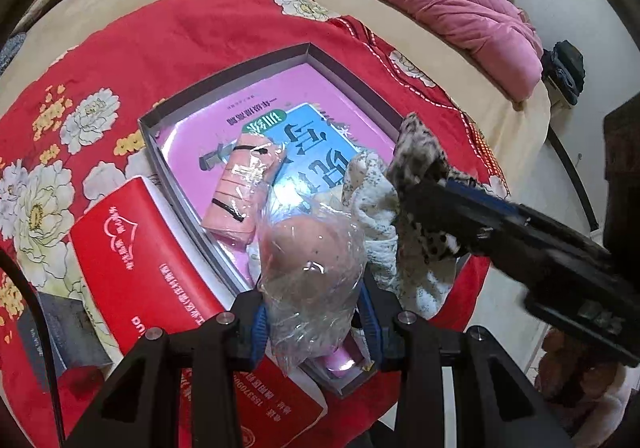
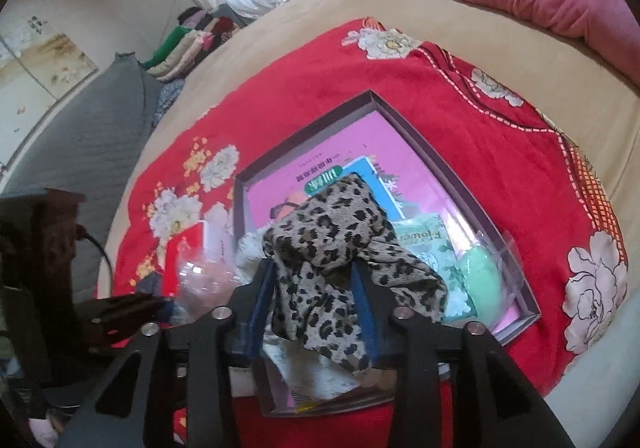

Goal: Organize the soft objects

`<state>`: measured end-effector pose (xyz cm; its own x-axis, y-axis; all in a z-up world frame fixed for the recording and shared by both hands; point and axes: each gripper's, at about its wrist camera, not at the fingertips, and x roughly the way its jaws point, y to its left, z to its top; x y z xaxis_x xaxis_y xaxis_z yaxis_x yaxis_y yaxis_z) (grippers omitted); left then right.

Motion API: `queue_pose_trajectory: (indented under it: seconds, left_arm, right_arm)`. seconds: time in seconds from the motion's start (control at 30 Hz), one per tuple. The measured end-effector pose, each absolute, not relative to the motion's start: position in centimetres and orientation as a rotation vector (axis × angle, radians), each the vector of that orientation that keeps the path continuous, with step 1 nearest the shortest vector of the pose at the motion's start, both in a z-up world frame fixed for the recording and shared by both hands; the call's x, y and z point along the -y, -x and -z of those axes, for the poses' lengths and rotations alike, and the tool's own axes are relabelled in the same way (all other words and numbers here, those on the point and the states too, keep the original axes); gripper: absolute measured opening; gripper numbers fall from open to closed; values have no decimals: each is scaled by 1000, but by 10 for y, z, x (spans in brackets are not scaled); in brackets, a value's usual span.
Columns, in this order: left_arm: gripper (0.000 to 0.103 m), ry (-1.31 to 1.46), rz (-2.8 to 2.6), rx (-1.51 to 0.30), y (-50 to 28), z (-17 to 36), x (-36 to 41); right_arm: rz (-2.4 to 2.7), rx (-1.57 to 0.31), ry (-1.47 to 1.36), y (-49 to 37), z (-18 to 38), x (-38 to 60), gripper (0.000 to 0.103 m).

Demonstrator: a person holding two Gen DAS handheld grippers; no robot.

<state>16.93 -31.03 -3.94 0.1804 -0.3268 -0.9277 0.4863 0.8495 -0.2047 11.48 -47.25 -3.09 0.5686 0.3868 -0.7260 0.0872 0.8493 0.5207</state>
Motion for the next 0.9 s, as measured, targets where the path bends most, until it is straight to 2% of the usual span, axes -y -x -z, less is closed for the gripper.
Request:
queue_pose_trajectory:
  seconds: [0.27,0.33,0.4,0.63,0.73,0.9]
  left_arm:
    - [41,-144,600,-1282,-168,44,313]
    - [52,-138,601,-1285,-168,44,311]
    - [57,-134,596,-1286,-169,44,309]
    - [58,-127,585,-1287,-169,43,304]
    - [64,-125,582,-1281,-169,40,301]
    - [64,-104,578,-1268,-172,33,293]
  right_arm:
    - [-153,-920,-548,-105,14,480,55]
    - [-148,-915,-551,-103,12,481,55]
    - [-146,-908,-556,-101,10,483,56]
    - [-144,-888,-547,-95,-1,484,56]
    - [-144,-878,-541,-93,-8,484,56]
    - [-147,-862,-525,-90,-18,481,56]
